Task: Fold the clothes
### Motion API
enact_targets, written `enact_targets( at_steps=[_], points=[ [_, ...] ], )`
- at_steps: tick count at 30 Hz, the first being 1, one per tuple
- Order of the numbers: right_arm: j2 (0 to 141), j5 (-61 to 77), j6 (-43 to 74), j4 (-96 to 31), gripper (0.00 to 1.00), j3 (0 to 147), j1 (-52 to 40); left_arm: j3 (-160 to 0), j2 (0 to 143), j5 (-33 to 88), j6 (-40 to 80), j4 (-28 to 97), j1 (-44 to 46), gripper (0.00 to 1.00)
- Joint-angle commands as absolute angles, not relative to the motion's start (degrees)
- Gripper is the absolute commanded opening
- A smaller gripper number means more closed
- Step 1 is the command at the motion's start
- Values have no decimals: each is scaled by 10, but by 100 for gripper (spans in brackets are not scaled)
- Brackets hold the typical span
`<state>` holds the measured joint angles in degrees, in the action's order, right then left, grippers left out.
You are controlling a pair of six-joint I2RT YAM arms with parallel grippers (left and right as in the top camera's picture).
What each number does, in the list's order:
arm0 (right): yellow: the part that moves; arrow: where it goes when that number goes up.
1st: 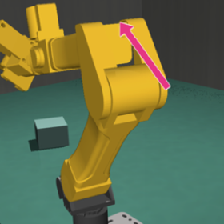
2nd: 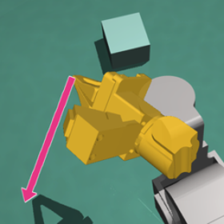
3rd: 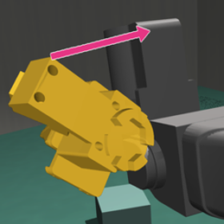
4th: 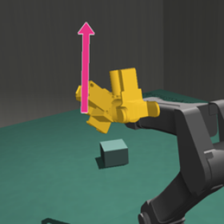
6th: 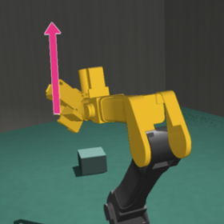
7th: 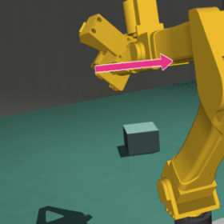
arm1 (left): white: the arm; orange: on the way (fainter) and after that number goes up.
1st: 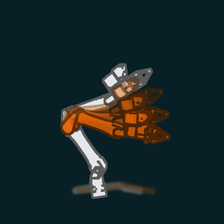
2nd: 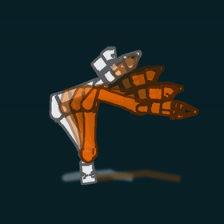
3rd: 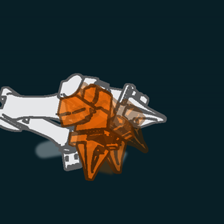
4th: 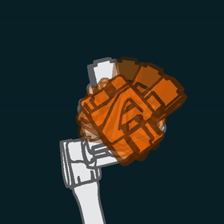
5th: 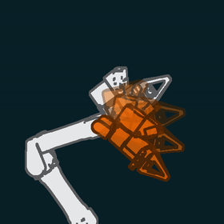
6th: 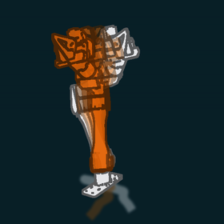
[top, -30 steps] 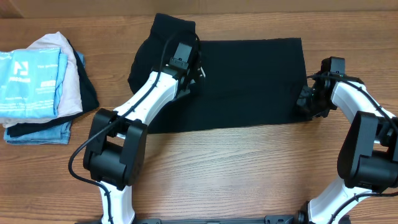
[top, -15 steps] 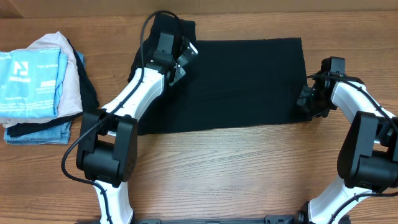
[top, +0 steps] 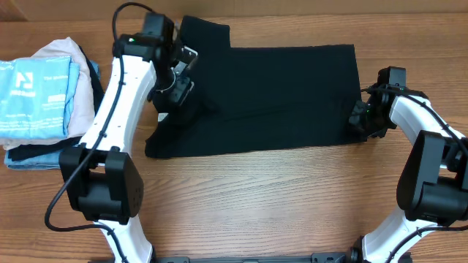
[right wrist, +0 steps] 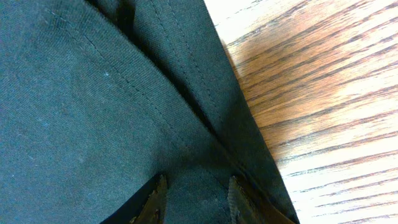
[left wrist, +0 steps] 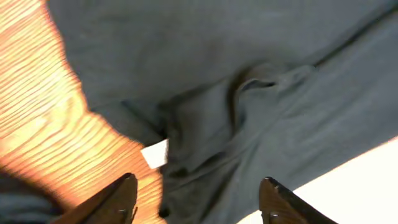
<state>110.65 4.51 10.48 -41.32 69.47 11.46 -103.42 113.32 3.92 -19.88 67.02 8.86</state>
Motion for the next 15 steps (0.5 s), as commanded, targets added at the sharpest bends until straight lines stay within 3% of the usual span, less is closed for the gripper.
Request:
enact_targets(
  at_steps=[1,3,5,15],
  points=[
    [1132,31,105,-410,37,686,125,-1029,1133,83,-262,644,127,68],
    [1132,31,105,-410,37,686,125,-1029,1141,14,-284,636,159,69],
    [1132,31,105,-410,37,686,125,-1028,1160,-26,-285,637,188,63],
    [1132,31,105,-410,38,686,125,-1028,1280,-96,-288,599,212,60]
  ],
)
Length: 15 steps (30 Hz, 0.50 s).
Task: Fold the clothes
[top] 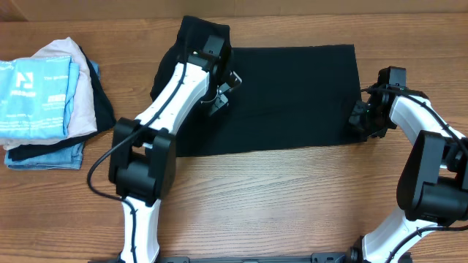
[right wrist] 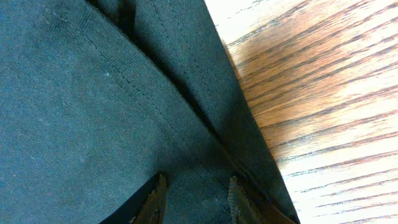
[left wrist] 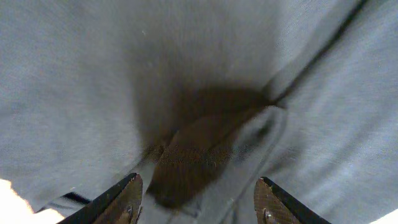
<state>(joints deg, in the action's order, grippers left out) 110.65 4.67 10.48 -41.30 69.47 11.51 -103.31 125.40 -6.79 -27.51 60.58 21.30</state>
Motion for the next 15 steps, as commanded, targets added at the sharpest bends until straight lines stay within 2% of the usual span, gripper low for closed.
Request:
enact_targets(
  at_steps=[1,3,5,7,11,14,15],
  points=[
    [1132,31,105,-410,38,686,125,-1028,1288,-96,-288,590,212,60],
    [1132,31,105,-410,37,686,125,-1028,1296,-96,-288,574,213,49],
    [1132,31,105,-410,37,686,125,-1028,1296,-99,-288,562,213,30],
    [1132,31,105,-410,37,686,125,-1028,1296,-142,-287,546,213,23],
    [1132,31,105,-410,38,686,125,-1029,1295,-183,-283,510,212,25],
    [1132,31,105,-410,37,686,125,-1029,1295,-186,-283,475,212,36],
    [1132,31,105,-410,37,686,125,-1029,1295,-186,-283,465,212,37]
  ],
)
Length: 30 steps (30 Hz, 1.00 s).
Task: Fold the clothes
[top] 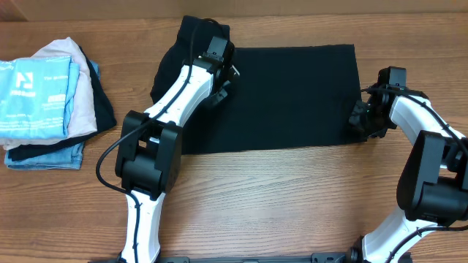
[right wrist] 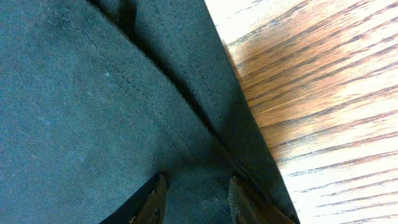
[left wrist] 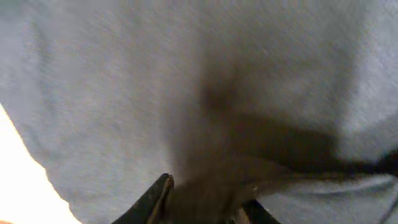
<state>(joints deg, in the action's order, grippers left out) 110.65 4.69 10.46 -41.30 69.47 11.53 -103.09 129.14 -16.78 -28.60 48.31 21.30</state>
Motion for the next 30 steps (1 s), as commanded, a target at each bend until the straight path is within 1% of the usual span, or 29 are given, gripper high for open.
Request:
enact_targets(
  at_steps=[1,2,3,6,8,9,10,11,12,15,16,17,19,21,25,30],
  points=[
    [1132,31,105,-410,38,686,125,-1029,1295,-186,-283,457,212,39],
    [1132,31,105,-410,38,686,125,-1029,1295,-186,-283,447,212,43],
    [1132,31,105,-410,38,686,125,-1029,1295,-186,-283,440,212,45],
    [1132,31,105,-410,38,686,125,-1029,1295,-183,-281,425,209,47],
    [1132,31,105,-411,37,686,125,-1029,1295,-188,-261,404,207,50],
    [1132,31,105,-412,38,686,125,-1042,1294,-227,-220,391,206,49],
    [1132,31,105,-412,38,686,125,-1061,1293,-260,-180,394,206,43],
    [1132,31,105,-412,38,686,125,-1099,1288,-271,-127,419,205,43],
    [1132,31,105,-412,38,686,125,-1141,1282,-254,-86,458,203,43],
    [1132,31,105,-411,39,686,125,-1237,1265,-164,-30,591,192,43],
    [1132,31,105,-410,39,686,125,-1259,1264,-124,-18,638,185,38],
    [1132,31,105,-408,42,686,125,-1265,1264,-76,-10,677,176,32],
    [1132,31,105,-408,42,686,125,-1246,1265,-1,-10,714,160,27],
    [1132,31,105,-408,42,686,125,-1193,1267,41,-10,707,142,27],
    [1132,31,105,-409,42,686,125,-1097,1270,44,23,641,119,23],
    [1132,31,105,-410,42,686,125,-1023,1272,45,57,560,100,23]
  ],
)
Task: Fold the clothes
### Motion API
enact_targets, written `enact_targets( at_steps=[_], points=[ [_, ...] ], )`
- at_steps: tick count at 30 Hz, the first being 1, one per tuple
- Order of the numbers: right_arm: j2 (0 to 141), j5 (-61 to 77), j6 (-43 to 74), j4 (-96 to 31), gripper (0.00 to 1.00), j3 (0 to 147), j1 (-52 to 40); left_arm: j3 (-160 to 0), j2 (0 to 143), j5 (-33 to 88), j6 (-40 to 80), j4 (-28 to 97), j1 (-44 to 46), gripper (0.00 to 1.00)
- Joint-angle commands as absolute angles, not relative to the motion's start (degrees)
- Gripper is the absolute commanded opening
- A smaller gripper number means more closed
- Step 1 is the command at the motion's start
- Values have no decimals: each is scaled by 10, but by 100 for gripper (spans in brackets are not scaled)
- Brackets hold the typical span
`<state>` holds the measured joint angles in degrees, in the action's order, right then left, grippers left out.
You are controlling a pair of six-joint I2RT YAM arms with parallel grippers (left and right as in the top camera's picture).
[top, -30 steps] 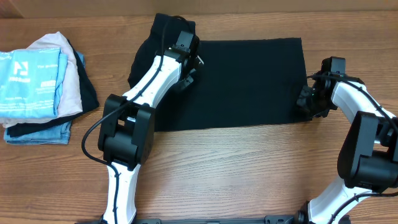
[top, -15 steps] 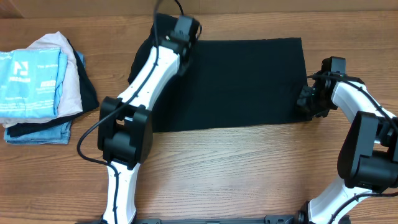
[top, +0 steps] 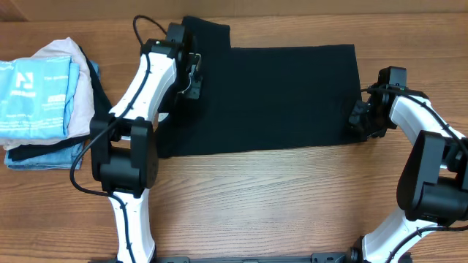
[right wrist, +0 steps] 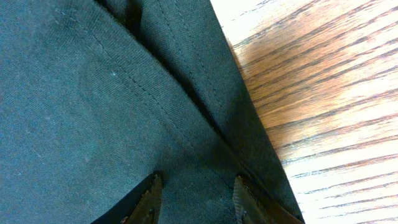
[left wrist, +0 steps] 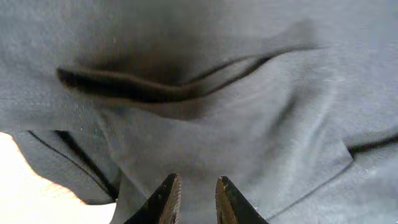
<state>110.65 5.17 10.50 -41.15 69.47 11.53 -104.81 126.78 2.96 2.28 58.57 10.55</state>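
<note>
A black garment (top: 285, 95) lies spread flat across the back of the wooden table, with a bunched sleeve part at its far left. My left gripper (top: 191, 73) is over that left part. In the left wrist view its jaws (left wrist: 198, 194) stand close together, pinching grey-black cloth beneath a dark fold (left wrist: 161, 87). My right gripper (top: 360, 117) sits at the garment's right edge. In the right wrist view its fingers (right wrist: 196, 194) stand apart on flat cloth beside the stitched hem (right wrist: 186, 118), with bare wood to the right.
A pile of folded clothes (top: 44, 95), light blue, pink and dark, lies at the table's left end. Bare wood of the table (top: 256, 204) runs along the front between the two arm bases.
My left gripper has moved left, from the garment's upper middle-left to its left side, and the garment's lower left edge now reaches further left. The right gripper's fingers stand slightly wider apart.
My left gripper was wide open over the crumpled left side, where the cloth spread out to the lower left. Then it was further right on the garment, still open, with that cloth folded in. Its jaws then narrowed on a fold; now it is back at the left, pinching cloth. The right gripper stayed at the right edge.
</note>
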Motion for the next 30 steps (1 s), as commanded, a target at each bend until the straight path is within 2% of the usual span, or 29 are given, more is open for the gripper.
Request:
enact_targets(
  at_steps=[1,7,12,17,19,20,25,29,30],
  points=[
    [1132,31,105,-410,42,686,125,-1016,1272,44,61,550,100,23],
    [1132,31,105,-410,42,686,125,-950,1272,-41,99,491,96,23],
    [1132,31,105,-410,42,686,125,-930,1272,-107,123,497,76,19],
    [1132,31,105,-412,42,686,125,-940,1272,-104,124,499,65,13],
    [1132,31,105,-411,43,686,125,-964,1268,-92,124,509,68,13],
    [1132,31,105,-412,43,689,125,-990,1265,-69,124,521,69,16],
    [1107,87,104,-482,66,800,125,-1221,1257,79,125,651,70,23],
    [1090,114,81,-572,71,945,125,-1380,1257,106,125,736,72,28],
    [1090,117,65,-608,74,1002,125,-1429,1257,106,125,755,72,32]
  ],
)
